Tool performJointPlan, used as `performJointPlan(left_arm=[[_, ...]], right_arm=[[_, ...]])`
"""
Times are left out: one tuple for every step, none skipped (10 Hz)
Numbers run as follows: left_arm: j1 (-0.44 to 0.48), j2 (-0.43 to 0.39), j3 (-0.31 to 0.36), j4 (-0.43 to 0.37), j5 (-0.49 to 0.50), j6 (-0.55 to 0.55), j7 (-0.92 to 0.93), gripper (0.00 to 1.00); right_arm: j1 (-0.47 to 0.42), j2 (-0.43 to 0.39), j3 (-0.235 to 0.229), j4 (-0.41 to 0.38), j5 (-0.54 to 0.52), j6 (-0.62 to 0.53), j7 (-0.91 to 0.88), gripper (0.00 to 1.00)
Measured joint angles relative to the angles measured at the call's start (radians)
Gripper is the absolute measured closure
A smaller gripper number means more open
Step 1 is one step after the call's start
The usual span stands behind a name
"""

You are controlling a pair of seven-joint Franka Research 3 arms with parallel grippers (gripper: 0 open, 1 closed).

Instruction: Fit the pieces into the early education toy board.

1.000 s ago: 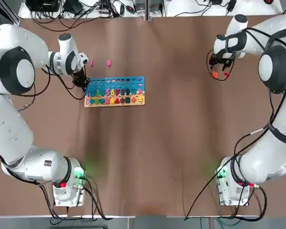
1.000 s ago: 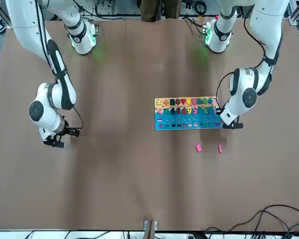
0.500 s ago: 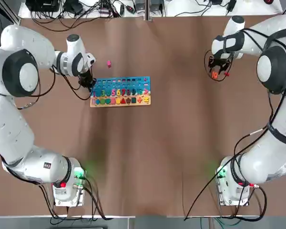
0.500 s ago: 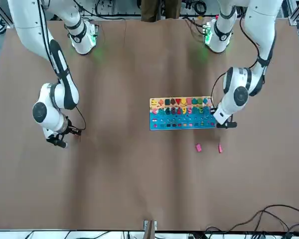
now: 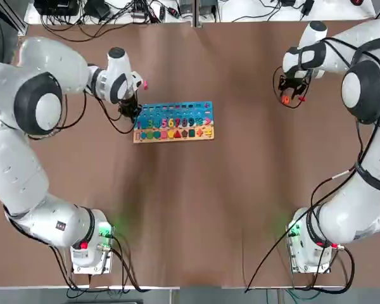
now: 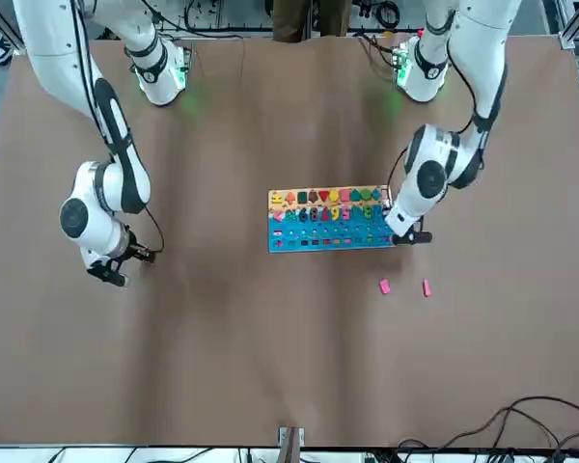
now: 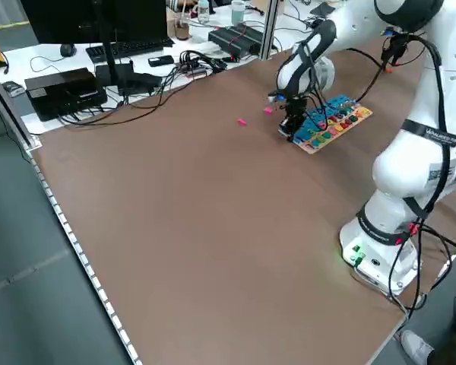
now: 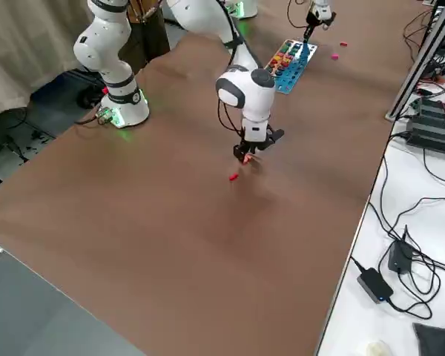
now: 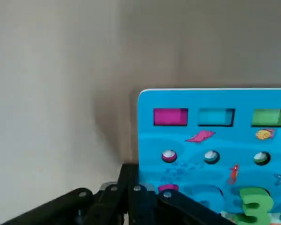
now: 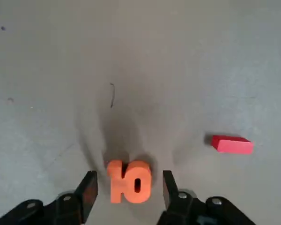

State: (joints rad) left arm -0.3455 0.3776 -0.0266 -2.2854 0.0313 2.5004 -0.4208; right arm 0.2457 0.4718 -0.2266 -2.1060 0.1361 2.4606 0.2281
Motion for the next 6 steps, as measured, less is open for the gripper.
performJointPlan(left_arm=[[-0.028,0.013,0.003,0.023,0.005,-0.013,-0.035,0.99],[-0.057,0.029,0.004,0.052,0.007,-0.023,-0.066,0.99],[-0.088,0.048,0.003,0.084,0.007,-0.024,-0.095,0.99],[-0.12,0.072,-0.001,0.124,0.007,-0.024,-0.126,0.99],[-0.146,0.092,-0.003,0.157,0.007,-0.023,-0.15,0.99],[-0.166,0.112,-0.008,0.189,0.005,-0.021,-0.177,0.99]], right_arm=[[0.0,0.004,0.0,0.0,0.0,0.0,0.0,0.37],[0.0,0.006,0.0,0.0,0.0,0.0,0.0,0.41],[0.0,0.006,0.0,0.0,0.0,-0.001,0.0,0.42],[0.0,0.006,0.0,0.0,0.0,-0.001,0.001,0.45],[0.0,0.006,0.0,0.0,0.0,-0.002,0.001,0.48],[0.0,0.006,0.0,0.0,0.0,-0.002,0.001,0.5]])
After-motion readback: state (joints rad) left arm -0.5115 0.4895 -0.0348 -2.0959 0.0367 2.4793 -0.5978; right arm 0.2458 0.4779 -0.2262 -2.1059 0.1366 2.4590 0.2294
